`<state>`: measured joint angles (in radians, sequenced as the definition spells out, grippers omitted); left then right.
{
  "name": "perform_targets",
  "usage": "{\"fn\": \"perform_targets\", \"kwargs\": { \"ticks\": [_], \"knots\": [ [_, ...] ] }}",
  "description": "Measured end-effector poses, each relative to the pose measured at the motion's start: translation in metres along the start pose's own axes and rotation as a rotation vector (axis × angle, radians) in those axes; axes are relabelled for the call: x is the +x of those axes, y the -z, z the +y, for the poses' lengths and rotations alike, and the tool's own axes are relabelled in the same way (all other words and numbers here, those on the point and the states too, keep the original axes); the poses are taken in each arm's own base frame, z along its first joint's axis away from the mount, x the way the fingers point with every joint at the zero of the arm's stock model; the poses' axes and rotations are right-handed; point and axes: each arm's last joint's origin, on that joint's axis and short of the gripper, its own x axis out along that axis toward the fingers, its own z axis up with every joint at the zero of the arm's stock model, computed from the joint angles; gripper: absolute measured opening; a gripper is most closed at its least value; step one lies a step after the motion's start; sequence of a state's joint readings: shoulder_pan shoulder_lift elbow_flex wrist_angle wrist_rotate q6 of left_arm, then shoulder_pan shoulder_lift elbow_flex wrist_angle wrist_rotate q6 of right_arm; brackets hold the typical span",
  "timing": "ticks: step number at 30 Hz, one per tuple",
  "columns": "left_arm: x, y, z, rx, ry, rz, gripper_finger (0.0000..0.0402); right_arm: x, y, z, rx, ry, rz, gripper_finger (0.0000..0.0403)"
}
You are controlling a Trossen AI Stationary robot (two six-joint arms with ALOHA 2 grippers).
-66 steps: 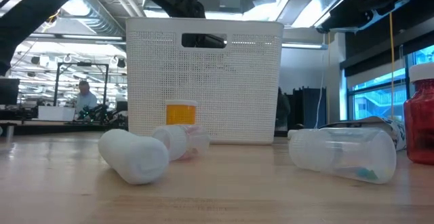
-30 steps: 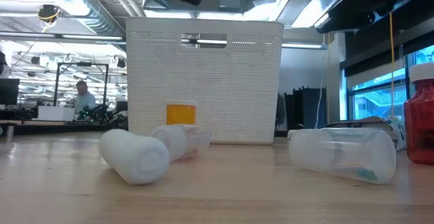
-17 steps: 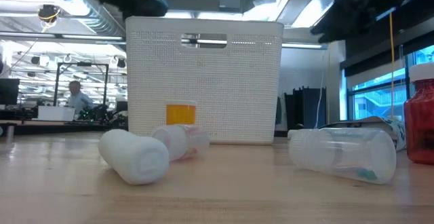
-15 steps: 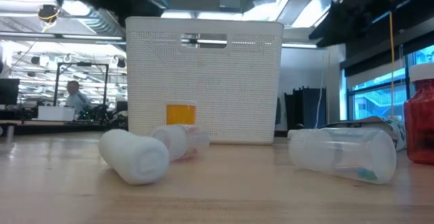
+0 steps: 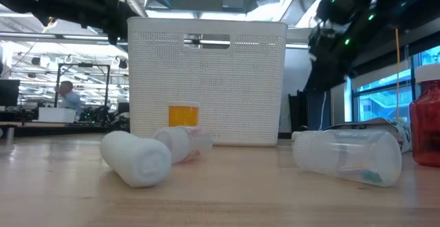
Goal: Pick & place medical supplies in basket/bin
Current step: Put the top rolled white gauze into the white bin
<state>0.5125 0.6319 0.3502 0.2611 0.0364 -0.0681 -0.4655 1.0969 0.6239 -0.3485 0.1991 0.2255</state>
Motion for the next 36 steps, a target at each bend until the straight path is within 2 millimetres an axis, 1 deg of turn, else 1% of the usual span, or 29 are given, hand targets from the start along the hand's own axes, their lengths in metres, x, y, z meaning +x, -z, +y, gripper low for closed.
{"fn": "perform_targets", "kwargs": {
  "ticks": [4,9,14,17,21,30,36],
  "knots": [
    [0.0,0.003,0.0,-0.001,-0.002,0.032,0.0102,0.027,0.006,-0.008,0.005,-0.006,0.121,0.028],
    [0.001,0.004,0.0,-0.001,-0.002,0.04,0.0102,0.052,0.015,-0.012,-0.044,0.027,0.224,0.028],
    [0.001,0.004,0.0,-0.001,-0.002,0.041,0.0102,0.068,0.021,-0.012,-0.04,0.014,0.279,0.0279],
    [0.001,0.004,0.0,-0.001,-0.002,0.041,0.0102,0.072,0.023,-0.012,-0.041,0.02,0.292,0.0265],
    [0.001,0.004,0.0,-0.001,-0.002,0.041,0.0102,0.075,0.023,-0.013,-0.036,0.024,0.292,0.0224],
    [0.001,0.004,0.0,0.001,-0.003,0.043,0.0102,0.076,0.022,-0.021,-0.014,0.045,0.292,0.0097],
    [0.001,0.004,0.0,0.001,-0.003,0.043,0.0102,0.076,0.022,-0.022,-0.013,0.05,0.289,0.0022]
  ]
}}
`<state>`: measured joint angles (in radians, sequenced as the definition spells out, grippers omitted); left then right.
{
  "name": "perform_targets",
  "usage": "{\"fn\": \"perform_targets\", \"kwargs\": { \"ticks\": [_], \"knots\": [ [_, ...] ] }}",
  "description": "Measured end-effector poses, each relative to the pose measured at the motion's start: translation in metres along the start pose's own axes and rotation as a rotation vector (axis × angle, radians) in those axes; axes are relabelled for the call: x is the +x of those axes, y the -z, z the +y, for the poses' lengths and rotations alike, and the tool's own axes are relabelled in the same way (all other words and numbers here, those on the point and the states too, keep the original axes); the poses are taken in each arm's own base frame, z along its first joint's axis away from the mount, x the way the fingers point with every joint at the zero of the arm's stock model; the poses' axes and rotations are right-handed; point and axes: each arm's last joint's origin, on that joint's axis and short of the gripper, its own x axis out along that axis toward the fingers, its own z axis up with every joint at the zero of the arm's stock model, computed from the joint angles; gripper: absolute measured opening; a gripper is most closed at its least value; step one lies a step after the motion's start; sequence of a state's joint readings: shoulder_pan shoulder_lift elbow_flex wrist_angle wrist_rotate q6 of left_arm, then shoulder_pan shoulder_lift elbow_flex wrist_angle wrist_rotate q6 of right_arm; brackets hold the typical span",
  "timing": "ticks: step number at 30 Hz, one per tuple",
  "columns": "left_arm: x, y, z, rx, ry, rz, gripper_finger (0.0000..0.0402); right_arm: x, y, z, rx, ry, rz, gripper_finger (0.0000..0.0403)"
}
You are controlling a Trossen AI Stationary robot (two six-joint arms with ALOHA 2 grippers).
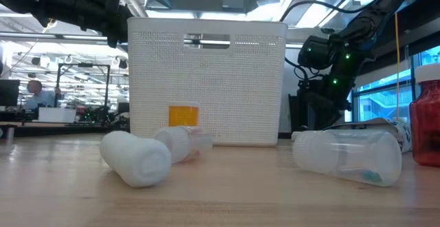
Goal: Pick & place medical supplies in basket/bin
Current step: Put the top rolled white gauze into the white bin
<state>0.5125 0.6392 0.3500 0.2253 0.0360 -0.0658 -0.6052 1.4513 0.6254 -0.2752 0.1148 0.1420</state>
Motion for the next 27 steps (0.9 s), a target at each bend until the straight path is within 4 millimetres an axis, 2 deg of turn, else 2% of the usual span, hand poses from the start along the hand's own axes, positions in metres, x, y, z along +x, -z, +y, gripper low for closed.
{"fn": "perform_targets", "kwargs": {
  "ticks": [2,5,9,12,17,22,25,27],
  "knots": [
    [0.0,0.0,0.0,0.0,0.0,0.0,0.0102,0.0,0.0,0.0,-0.013,0.001,-0.003,0.0008],
    [0.0,0.0,0.0,0.0,0.0,0.0,0.0102,-0.005,-0.001,0.0,0.017,0.001,0.007,0.0007],
    [0.0,0.0,0.0,0.0,-0.001,0.0,0.0102,-0.031,-0.015,-0.004,0.061,0.085,0.001,0.0004],
    [0.0,0.0,0.0,0.0,-0.002,0.0,0.0102,-0.061,-0.03,-0.006,0.086,0.167,-0.044,0.0004],
    [0.0,0.0,0.0,0.0,-0.003,0.0,0.0102,-0.133,-0.064,-0.006,0.112,0.244,-0.264,0.0002],
    [0.0,0.0,0.0,0.0,-0.003,0.0,0.0102,-0.198,-0.108,0.009,0.03,0.058,-0.597,0.0002],
    [0.0,0.0,0.0,0.0,-0.003,0.0,0.0102,-0.221,-0.134,0.024,-0.082,-0.065,-0.745,0.0002],
    [0.0,0.0,0.0,0.0,-0.003,0.0,0.0102,-0.228,-0.152,0.035,-0.157,-0.101,-0.781,0.0002]
  ]
}}
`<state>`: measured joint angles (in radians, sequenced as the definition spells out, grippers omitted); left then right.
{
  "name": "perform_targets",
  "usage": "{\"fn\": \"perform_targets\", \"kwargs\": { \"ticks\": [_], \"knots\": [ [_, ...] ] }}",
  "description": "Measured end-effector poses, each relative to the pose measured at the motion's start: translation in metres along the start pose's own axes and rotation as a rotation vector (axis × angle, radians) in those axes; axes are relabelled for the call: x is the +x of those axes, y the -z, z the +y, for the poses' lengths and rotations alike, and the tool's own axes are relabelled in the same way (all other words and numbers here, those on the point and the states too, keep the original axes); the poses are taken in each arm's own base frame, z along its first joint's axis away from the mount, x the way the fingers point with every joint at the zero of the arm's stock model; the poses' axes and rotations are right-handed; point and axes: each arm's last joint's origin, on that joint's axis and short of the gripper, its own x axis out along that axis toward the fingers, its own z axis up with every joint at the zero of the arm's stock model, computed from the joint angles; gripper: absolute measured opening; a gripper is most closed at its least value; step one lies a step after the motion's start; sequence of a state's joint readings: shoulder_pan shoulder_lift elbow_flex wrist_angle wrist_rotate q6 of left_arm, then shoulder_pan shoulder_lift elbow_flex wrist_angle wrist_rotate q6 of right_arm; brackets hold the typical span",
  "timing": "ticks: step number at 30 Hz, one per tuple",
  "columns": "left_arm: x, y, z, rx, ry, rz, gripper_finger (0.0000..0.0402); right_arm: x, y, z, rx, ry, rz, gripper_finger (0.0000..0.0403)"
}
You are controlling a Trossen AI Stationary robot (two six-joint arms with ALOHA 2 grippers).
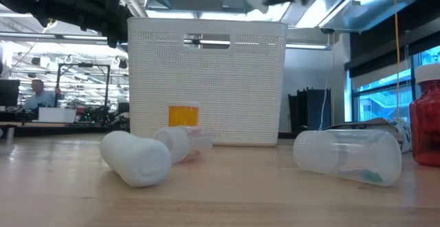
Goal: Pick & place medical supplies in basket/bin
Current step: Put the top rolled white gauze into the white bin
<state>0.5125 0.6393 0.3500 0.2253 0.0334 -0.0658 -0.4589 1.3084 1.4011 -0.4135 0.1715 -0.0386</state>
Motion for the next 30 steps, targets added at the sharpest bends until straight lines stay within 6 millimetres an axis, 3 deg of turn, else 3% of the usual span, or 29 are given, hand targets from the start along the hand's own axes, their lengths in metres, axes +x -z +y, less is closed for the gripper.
{"fn": "perform_targets", "kwargs": {
  "ticks": [3,7,13,18,23,30],
  "knots": [
    [0.0,0.0,0.0,0.0,0.0,0.0,0.0102,0.027,-0.017,0.015,-0.086,-0.049,0.019,0.0002],
    [0.0,0.0,0.0,0.0,0.0,0.0,0.0102,0.08,-0.022,0.035,-0.205,-0.116,0.116,0.0002],
    [0.0,0.001,0.0,0.0,0.0,0.01,0.0102,0.162,0.0,0.054,-0.382,-0.228,0.333,0.0002],
    [0.0,0.002,0.0,-0.001,-0.001,0.023,0.0102,0.214,0.026,0.055,-0.423,-0.248,0.444,0.0001],
    [0.0,0.002,0.0,-0.001,-0.001,0.023,0.0102,0.25,0.047,0.055,-0.434,-0.27,0.474,0.0002],
    [0.0,0.002,0.0,-0.001,-0.001,0.023,0.0102,0.278,0.075,0.062,-0.418,-0.324,0.513,0.0002]
  ]
}}
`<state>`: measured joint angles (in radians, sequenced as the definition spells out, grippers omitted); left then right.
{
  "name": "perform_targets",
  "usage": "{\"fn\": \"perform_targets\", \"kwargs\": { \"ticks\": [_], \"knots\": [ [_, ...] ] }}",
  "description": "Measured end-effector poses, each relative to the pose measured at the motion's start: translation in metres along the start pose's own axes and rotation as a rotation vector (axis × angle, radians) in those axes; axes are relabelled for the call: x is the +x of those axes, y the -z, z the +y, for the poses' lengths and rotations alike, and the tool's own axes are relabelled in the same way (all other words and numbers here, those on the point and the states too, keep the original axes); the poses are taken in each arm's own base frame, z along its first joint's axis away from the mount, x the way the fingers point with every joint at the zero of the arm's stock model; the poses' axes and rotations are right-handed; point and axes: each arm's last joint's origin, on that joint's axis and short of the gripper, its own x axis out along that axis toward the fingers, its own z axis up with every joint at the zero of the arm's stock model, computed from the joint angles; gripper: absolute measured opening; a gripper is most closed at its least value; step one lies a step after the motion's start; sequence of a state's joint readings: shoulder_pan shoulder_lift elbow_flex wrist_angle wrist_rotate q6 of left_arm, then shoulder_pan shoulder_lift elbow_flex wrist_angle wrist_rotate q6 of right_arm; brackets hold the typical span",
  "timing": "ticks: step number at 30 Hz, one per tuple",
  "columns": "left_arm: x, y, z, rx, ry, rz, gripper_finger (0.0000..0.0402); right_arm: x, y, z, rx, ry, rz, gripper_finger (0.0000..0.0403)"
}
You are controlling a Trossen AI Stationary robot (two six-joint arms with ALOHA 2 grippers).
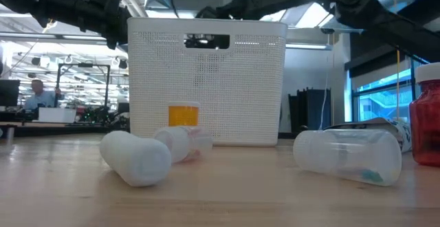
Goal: Pick & place medical supplies in basket/bin
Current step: Put the top rolled white gauze into the white bin
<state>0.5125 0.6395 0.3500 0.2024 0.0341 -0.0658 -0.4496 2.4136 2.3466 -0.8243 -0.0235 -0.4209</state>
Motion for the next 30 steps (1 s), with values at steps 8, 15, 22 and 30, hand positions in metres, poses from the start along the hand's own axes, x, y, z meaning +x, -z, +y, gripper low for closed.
{"fn": "perform_targets", "kwargs": {
  "ticks": [8,15,22,30],
  "knots": [
    [0.0,0.0,0.0,0.0,0.0,-0.001,0.0102,0.032,0.013,0.005,-0.001,-0.029,0.053,0.0004],
    [0.0,0.0,0.0,0.0,0.0,-0.001,0.0102,0.033,0.012,0.005,-0.003,-0.021,0.035,0.0008],
    [0.0,0.0,0.0,0.0,0.0,-0.001,0.0102,0.033,0.01,0.004,-0.026,-0.016,0.022,0.0049],
    [0.0,0.0,0.0,0.0,0.0,-0.003,0.0102,0.03,0.01,0.002,-0.027,0.063,0.054,0.0104]
  ]
}}
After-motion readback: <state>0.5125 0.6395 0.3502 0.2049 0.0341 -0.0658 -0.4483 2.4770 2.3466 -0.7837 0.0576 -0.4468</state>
